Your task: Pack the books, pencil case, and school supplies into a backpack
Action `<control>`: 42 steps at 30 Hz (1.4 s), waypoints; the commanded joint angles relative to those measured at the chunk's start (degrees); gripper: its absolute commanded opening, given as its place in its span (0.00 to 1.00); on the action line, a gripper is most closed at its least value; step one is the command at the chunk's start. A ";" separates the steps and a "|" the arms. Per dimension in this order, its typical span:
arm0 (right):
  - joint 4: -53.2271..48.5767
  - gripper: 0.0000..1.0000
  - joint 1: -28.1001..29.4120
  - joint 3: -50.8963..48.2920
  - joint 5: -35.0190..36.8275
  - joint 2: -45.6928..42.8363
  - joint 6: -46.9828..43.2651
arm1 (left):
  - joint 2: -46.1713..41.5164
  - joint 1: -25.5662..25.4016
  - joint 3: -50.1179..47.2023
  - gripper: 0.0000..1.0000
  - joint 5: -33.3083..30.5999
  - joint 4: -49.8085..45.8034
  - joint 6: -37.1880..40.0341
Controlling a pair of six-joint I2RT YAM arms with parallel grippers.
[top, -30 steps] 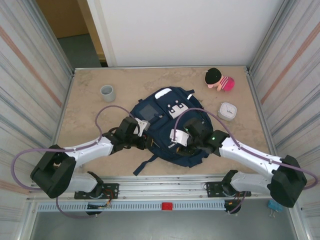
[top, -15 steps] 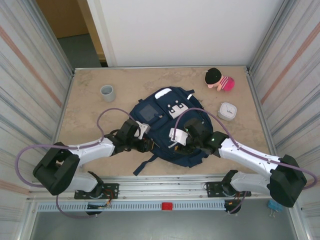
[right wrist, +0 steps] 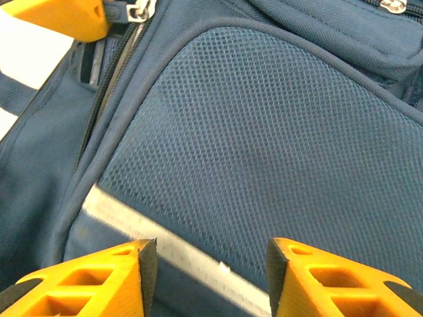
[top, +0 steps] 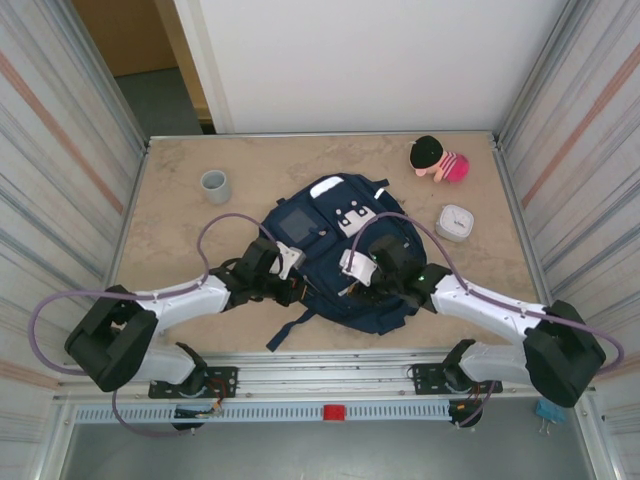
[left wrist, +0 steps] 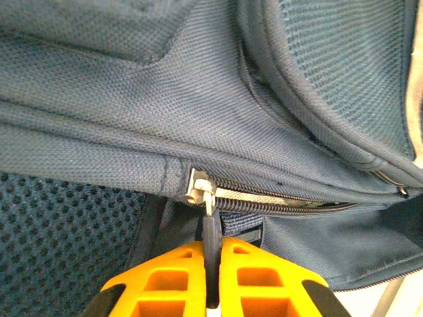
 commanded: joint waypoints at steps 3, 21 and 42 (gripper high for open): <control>7.94 0.45 -0.39 1.41 3.07 5.75 3.41 | -0.66 -1.44 0.09 0.03 6.35 2.08 2.53; 0.09 0.52 -8.02 8.58 -5.08 0.84 40.12 | -1.63 -5.69 -4.64 0.06 0.28 15.06 -10.50; -15.39 0.67 -26.55 -2.72 -19.48 -8.28 67.85 | -1.50 -6.92 -2.60 0.05 -7.96 7.43 -8.20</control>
